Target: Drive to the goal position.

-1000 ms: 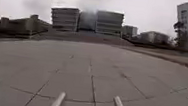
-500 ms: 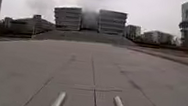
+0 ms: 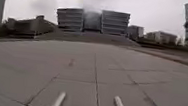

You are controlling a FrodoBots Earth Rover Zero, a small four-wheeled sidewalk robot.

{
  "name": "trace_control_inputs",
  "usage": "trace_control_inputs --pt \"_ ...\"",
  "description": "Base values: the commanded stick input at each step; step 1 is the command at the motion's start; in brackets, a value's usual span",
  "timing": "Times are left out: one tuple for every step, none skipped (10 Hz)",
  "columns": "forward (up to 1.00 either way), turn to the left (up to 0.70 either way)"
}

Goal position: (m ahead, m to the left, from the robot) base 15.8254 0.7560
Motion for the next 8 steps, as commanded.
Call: trace_control_inputs --pt "1.0 0.0" --pt "1.0 0.0" --pt "1.0 0.0" --pt "1.0 0.0" --pt "1.0 0.0" --pt "1.0 0.0" --pt "1.0 0.0" --pt "1.0 0.0"
